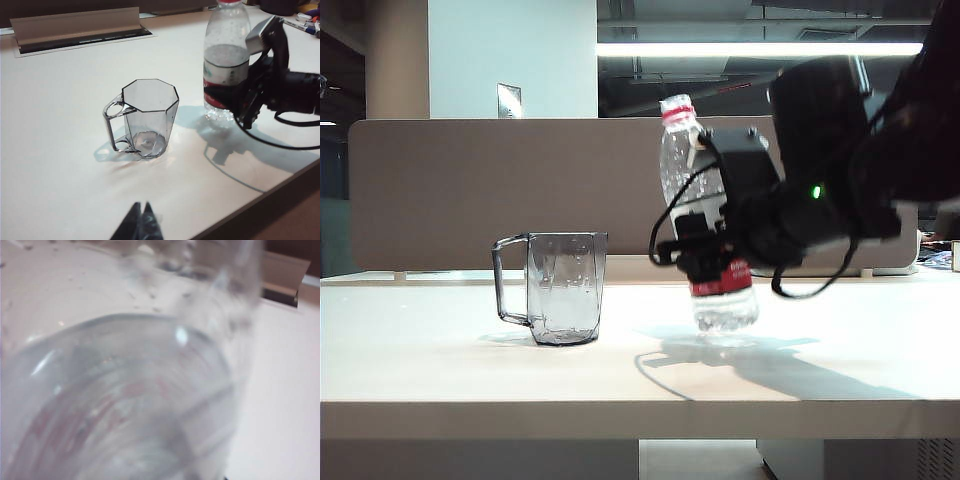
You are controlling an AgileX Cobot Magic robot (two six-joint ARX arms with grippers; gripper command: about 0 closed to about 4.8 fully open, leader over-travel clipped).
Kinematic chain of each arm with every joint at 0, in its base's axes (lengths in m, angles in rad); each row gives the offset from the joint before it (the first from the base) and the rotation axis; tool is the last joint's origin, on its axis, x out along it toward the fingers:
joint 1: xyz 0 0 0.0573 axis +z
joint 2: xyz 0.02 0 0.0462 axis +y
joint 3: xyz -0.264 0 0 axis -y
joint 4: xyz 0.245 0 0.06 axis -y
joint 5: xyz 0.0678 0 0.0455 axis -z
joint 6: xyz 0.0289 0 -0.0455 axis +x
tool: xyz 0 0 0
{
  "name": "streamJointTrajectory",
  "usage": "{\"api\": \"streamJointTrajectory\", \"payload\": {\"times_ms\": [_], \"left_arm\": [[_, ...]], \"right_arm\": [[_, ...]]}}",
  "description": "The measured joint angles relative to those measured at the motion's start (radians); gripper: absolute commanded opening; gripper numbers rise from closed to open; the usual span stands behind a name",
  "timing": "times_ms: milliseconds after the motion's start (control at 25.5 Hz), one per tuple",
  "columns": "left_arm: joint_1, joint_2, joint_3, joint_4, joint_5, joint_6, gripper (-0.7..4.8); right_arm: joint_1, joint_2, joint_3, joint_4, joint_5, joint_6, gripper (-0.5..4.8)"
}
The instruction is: Pick up the mineral water bottle on the table and pour a little water into the mug.
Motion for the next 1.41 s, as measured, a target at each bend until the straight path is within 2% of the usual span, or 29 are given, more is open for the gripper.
{"api": "streamJointTrajectory", "payload": {"times_ms": [196,236,393,746,1061,1414], "left_arm": [[0.0,0.0,0.0,0.0,0.0,0.0,-0.05],[0.0,0.0,0.0,0.0,0.0,0.0,-0.05],[0.0,0.0,0.0,0.0,0.0,0.0,-0.05],[0.0,0.0,0.0,0.0,0.0,0.0,-0.05],[0.0,0.0,0.0,0.0,0.0,0.0,-0.05],[0.0,0.0,0.0,0.0,0.0,0.0,-0.05]], "right_arm": [[0.0,-0.106,0.019,-0.167,0.004,-0.105,2.51],[0.0,-0.124,0.039,-0.255,0.023,-0.161,2.51],[0.0,-0.132,0.098,-0.447,0.105,-0.264,2.51],[0.0,-0.132,0.262,-0.687,0.175,-0.465,2.51],[0.0,-0.132,0.303,-0.737,0.26,-0.697,2.51],[0.001,-0.132,0.304,-0.731,0.288,-0.92,2.51]]}}
